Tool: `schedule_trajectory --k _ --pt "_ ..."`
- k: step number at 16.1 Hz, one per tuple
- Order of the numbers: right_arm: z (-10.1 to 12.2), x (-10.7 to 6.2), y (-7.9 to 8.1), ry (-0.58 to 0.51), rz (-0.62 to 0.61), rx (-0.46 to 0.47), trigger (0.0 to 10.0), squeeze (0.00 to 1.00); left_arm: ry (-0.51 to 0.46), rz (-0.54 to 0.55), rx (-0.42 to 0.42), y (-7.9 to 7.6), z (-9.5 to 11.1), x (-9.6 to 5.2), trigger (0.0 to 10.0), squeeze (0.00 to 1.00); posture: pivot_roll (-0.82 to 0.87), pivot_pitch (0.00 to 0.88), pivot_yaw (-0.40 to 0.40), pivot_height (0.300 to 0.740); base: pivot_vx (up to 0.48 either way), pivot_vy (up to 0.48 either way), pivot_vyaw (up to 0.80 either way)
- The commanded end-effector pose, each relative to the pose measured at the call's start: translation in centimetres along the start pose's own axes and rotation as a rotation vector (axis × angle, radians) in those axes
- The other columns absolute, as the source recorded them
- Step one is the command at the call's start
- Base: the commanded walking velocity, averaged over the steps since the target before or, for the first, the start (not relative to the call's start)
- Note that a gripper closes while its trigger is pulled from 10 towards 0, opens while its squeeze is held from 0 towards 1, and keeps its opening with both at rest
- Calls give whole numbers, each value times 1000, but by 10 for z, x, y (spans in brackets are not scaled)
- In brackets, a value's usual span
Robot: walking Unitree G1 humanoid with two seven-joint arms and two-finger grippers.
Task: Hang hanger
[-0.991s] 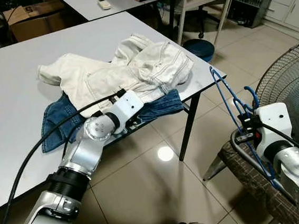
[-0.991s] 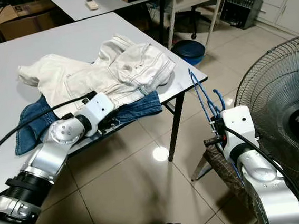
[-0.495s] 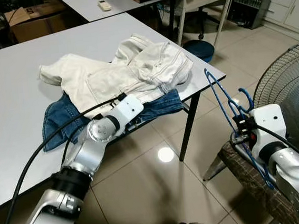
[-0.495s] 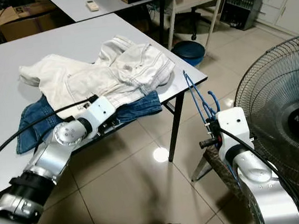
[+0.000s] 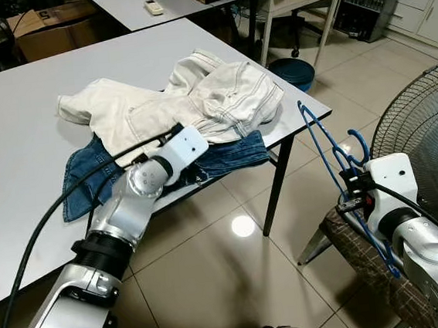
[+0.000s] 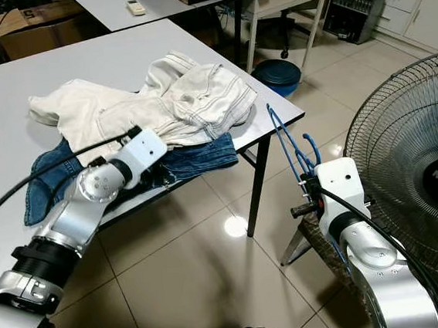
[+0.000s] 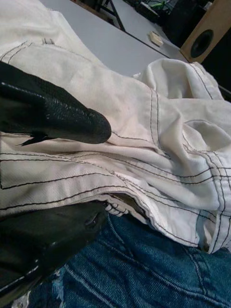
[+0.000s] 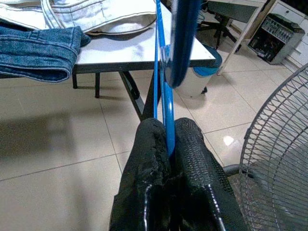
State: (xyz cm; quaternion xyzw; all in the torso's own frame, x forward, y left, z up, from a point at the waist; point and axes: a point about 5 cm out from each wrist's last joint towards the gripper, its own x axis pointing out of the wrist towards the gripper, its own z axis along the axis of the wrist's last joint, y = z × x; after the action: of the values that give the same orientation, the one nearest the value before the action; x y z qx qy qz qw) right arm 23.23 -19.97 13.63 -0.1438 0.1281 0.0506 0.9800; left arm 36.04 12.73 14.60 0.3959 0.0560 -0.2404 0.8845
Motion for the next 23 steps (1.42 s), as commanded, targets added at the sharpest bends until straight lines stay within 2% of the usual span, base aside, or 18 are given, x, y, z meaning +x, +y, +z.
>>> schedule_trajectory --k 1,6,7,9,12,13,14,16,17,20,21,22,23 --pt "-2 -1 -3 6 -15 -15 10000 0 -11 24 4 10 3 0 10000 0 -108 31 -17 740 0 0 0" --pt "-2 -1 -4 7 -17 -16 10000 0 -2 44 26 26 0 -3 10000 0 -107 30 -16 740 0 0 0" --pt "-2 0 -4 8 -16 -16 10000 0 0 43 6 28 -1 -3 10000 0 -107 30 -16 740 0 0 0" --pt "-2 0 -4 9 -14 -18 10000 0 4 12 -59 28 -4 -3 10000 0 -107 30 -16 740 0 0 0" --pt "-3 0 -4 10 -11 -19 10000 0 24 -11 -62 23 -9 -2 10000 0 -108 30 -17 740 0 0 0" --pt "-3 -1 -5 10 -10 -20 10000 0 39 -15 -102 21 -12 -1 10000 0 -109 30 -17 740 0 0 0" --pt "-3 -1 -5 11 -10 -20 10000 0 41 -15 -107 21 -13 -1 10000 0 -109 31 -17 740 0 0 0" --pt "-3 -1 -5 12 -8 -20 10000 0 63 -26 -241 19 -17 0 10000 0 -110 31 -17 740 0 0 0" --pt "-3 -1 -5 13 -7 -21 10000 0 79 -26 -282 18 -19 1 10000 0 -110 32 -19 740 0 0 0" --pt "-3 -1 -5 14 -4 -23 10000 0 119 10 -334 21 -26 2 10000 0 -111 33 -18 740 0 0 0" --pt "-3 -2 -5 14 -5 -21 10000 0 127 17 -391 22 -27 2 10000 0 -111 34 -17 740 0 0 0" --pt "-4 -2 -5 15 -5 -21 10000 0 127 16 -404 22 -27 2 10000 0 -111 34 -17 740 0 0 0" --pt "-4 -2 -4 16 -3 -22 10000 0 137 18 -467 22 -29 2 10000 0 -110 34 -17 740 0 0 0"
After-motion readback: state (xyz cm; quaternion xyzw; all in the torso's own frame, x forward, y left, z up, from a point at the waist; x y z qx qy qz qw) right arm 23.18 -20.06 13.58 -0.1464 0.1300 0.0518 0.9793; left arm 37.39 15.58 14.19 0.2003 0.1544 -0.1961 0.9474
